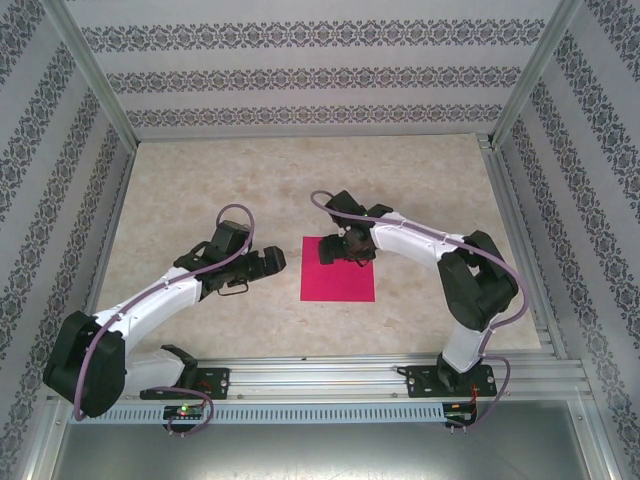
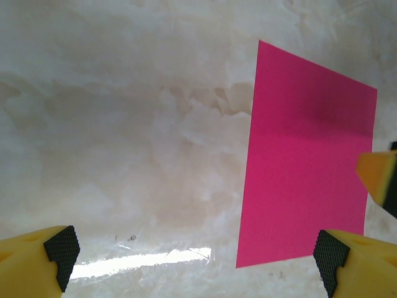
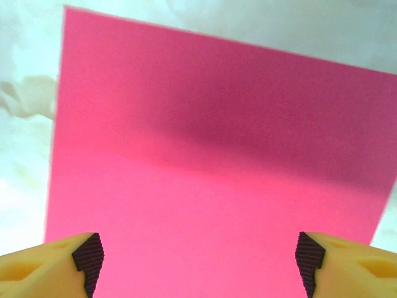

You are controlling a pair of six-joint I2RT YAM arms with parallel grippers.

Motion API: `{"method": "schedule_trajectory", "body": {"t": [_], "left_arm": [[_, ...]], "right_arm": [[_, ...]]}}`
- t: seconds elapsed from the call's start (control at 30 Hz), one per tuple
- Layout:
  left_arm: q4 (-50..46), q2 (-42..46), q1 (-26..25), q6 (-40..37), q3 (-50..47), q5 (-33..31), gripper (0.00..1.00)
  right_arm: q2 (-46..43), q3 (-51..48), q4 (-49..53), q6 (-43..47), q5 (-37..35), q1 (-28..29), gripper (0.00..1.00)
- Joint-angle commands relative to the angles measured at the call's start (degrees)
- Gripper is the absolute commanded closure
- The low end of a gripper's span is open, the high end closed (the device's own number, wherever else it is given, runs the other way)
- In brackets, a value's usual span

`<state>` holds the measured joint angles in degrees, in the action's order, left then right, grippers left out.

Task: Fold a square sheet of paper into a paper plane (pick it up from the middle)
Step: Move the square sheet of paper to the center of the table, then fold the square sheet of paper in half at the center of the table.

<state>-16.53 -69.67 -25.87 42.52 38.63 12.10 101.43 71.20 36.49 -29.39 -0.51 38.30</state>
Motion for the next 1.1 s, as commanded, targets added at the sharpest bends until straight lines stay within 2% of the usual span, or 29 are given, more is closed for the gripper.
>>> {"method": "schedule_trajectory", "body": {"t": [0.0,0.1,0.2,0.37,0.53,0.9,1.07], "left_arm": [[4.1,-0.89,0.92,0.63,0.6,-1.19,0.0],[3.56,-3.47,3.16,-0.15,1.63,1.39,0.0],[3.95,-4.67,4.2,-0.87,1.89,3.92,0.0],[4.03,-4.95,4.42,-2.13,1.53,4.38,0.0],[4.65,-4.84,4.4,-2.19,0.52,5.19,0.0],[3.88,-4.45,4.42,-2.43,0.45,4.77,0.0],[3.71,-4.03,4.39,-1.78,0.17,4.76,0.0]], "right_arm": [[0.19,3.44,10.13,-6.62,-12.08,2.51,0.05],[0.7,2.2,8.34,-10.79,-10.78,3.13,0.03],[2.73,2.11,5.01,-10.87,-6.57,3.21,0.02],[7.3,4.41,4.49,-10.0,-4.58,3.95,0.02],[11.58,7.92,7.94,-8.74,-6.29,4.2,0.03],[13.55,2.78,4.16,6.6,0.91,4.52,0.06],[13.37,3.31,4.91,9.14,1.27,3.33,0.07]]}}
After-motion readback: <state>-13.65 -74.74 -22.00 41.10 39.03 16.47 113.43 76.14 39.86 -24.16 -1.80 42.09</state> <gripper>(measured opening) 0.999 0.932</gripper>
